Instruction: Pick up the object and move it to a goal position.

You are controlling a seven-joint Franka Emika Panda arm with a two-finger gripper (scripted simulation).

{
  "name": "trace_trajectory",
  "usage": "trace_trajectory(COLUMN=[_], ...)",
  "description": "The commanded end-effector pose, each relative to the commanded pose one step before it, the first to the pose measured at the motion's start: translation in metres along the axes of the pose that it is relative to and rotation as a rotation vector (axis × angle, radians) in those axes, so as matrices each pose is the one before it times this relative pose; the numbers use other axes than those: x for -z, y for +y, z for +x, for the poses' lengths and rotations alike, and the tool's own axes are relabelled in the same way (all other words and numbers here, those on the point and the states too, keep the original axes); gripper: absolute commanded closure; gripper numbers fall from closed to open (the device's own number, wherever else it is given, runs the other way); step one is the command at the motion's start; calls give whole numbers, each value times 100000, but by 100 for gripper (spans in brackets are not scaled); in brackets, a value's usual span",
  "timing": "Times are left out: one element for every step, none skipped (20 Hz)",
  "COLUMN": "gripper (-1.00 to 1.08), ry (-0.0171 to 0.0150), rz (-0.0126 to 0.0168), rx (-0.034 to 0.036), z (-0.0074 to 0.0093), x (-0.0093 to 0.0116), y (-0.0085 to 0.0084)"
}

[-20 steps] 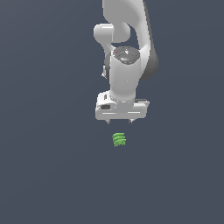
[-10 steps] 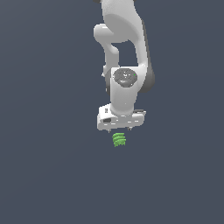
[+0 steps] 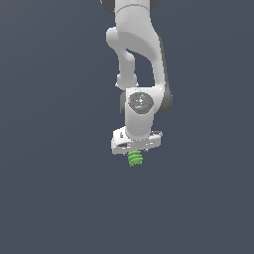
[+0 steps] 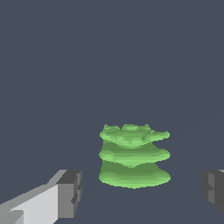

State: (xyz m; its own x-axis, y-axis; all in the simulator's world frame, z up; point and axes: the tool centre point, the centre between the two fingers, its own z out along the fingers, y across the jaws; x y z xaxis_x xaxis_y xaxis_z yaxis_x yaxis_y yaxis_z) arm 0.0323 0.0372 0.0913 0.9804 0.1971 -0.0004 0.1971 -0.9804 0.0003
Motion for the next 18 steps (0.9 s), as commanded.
trace_trajectory(gripper=[-92, -92, -92, -92, -92, -92, -92, -92, -92, -92, -92, -92, -92, -92, -92, -92, -92, -92], ry=[-2, 0, 0, 0, 0, 9, 0, 9, 0, 9, 0, 9, 0, 0, 0, 9, 0, 0], rz=[0, 0, 0, 0, 0, 7, 0, 7, 0, 8, 0, 7, 0, 0, 0, 4, 0, 0], rx=[13, 0, 0, 0, 0, 68, 0, 68, 0, 68, 0, 68, 0, 0, 0, 68, 0, 0], z=[0, -1, -2, -4, -6, -4, -13, -12, -21, -17, -17, -3, 1, 12, 24, 42, 39, 17], x=[-4, -41, -123, -204, -285, -360, -444, -516, -595, -610, -533, -443, -364, -279, -194, -104, -34, 1], y=[-2, 1, 4, 7, 10, -31, 15, -26, 20, -23, 18, -27, 14, 12, 11, -34, 7, 2])
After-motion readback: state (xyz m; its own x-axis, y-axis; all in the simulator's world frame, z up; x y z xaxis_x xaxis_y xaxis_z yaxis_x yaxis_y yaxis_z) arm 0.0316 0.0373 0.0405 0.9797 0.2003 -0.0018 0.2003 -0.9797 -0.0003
